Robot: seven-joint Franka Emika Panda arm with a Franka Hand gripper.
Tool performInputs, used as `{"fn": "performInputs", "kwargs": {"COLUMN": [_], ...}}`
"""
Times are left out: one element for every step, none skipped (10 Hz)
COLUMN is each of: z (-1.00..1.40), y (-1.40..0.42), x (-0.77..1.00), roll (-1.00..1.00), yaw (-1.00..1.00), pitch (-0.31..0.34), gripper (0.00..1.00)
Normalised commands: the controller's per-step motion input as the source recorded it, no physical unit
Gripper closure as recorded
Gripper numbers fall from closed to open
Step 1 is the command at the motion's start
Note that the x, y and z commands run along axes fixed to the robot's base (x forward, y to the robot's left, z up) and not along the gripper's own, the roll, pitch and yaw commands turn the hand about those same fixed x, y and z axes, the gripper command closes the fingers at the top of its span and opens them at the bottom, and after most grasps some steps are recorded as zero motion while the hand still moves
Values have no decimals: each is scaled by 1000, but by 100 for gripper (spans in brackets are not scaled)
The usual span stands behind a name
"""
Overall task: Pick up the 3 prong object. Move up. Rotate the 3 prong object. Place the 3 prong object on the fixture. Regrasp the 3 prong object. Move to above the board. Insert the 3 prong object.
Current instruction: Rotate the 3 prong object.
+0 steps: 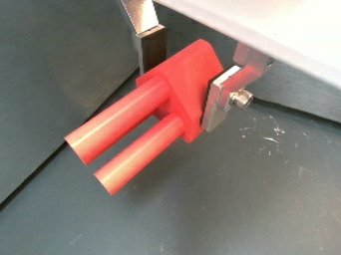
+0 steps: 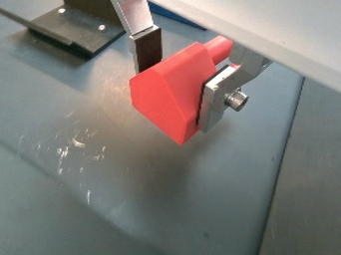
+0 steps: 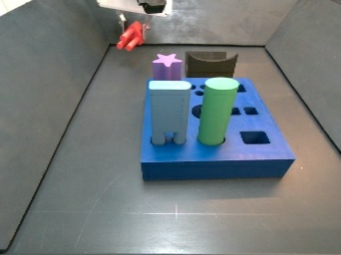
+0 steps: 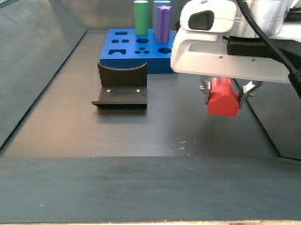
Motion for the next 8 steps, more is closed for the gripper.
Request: {"fn": "performInputs", "kwargs": {"z": [-111,-125,-105,0,12,13,13,13], "y": [-861,-613,-359,0,23,21,18,15], "x": [362,238,154,0,-13,-12,-11,-11], "roll": [8,19,36,0,-1,-2,-2,-2], "yaw": [10,35,33,-1000,-1000,-1000,-1000,-1000], "pitch": [-10,9,7,0,-1,-1,-1,-1], "gripper": [100,100,100,100,100,100,100,100]}}
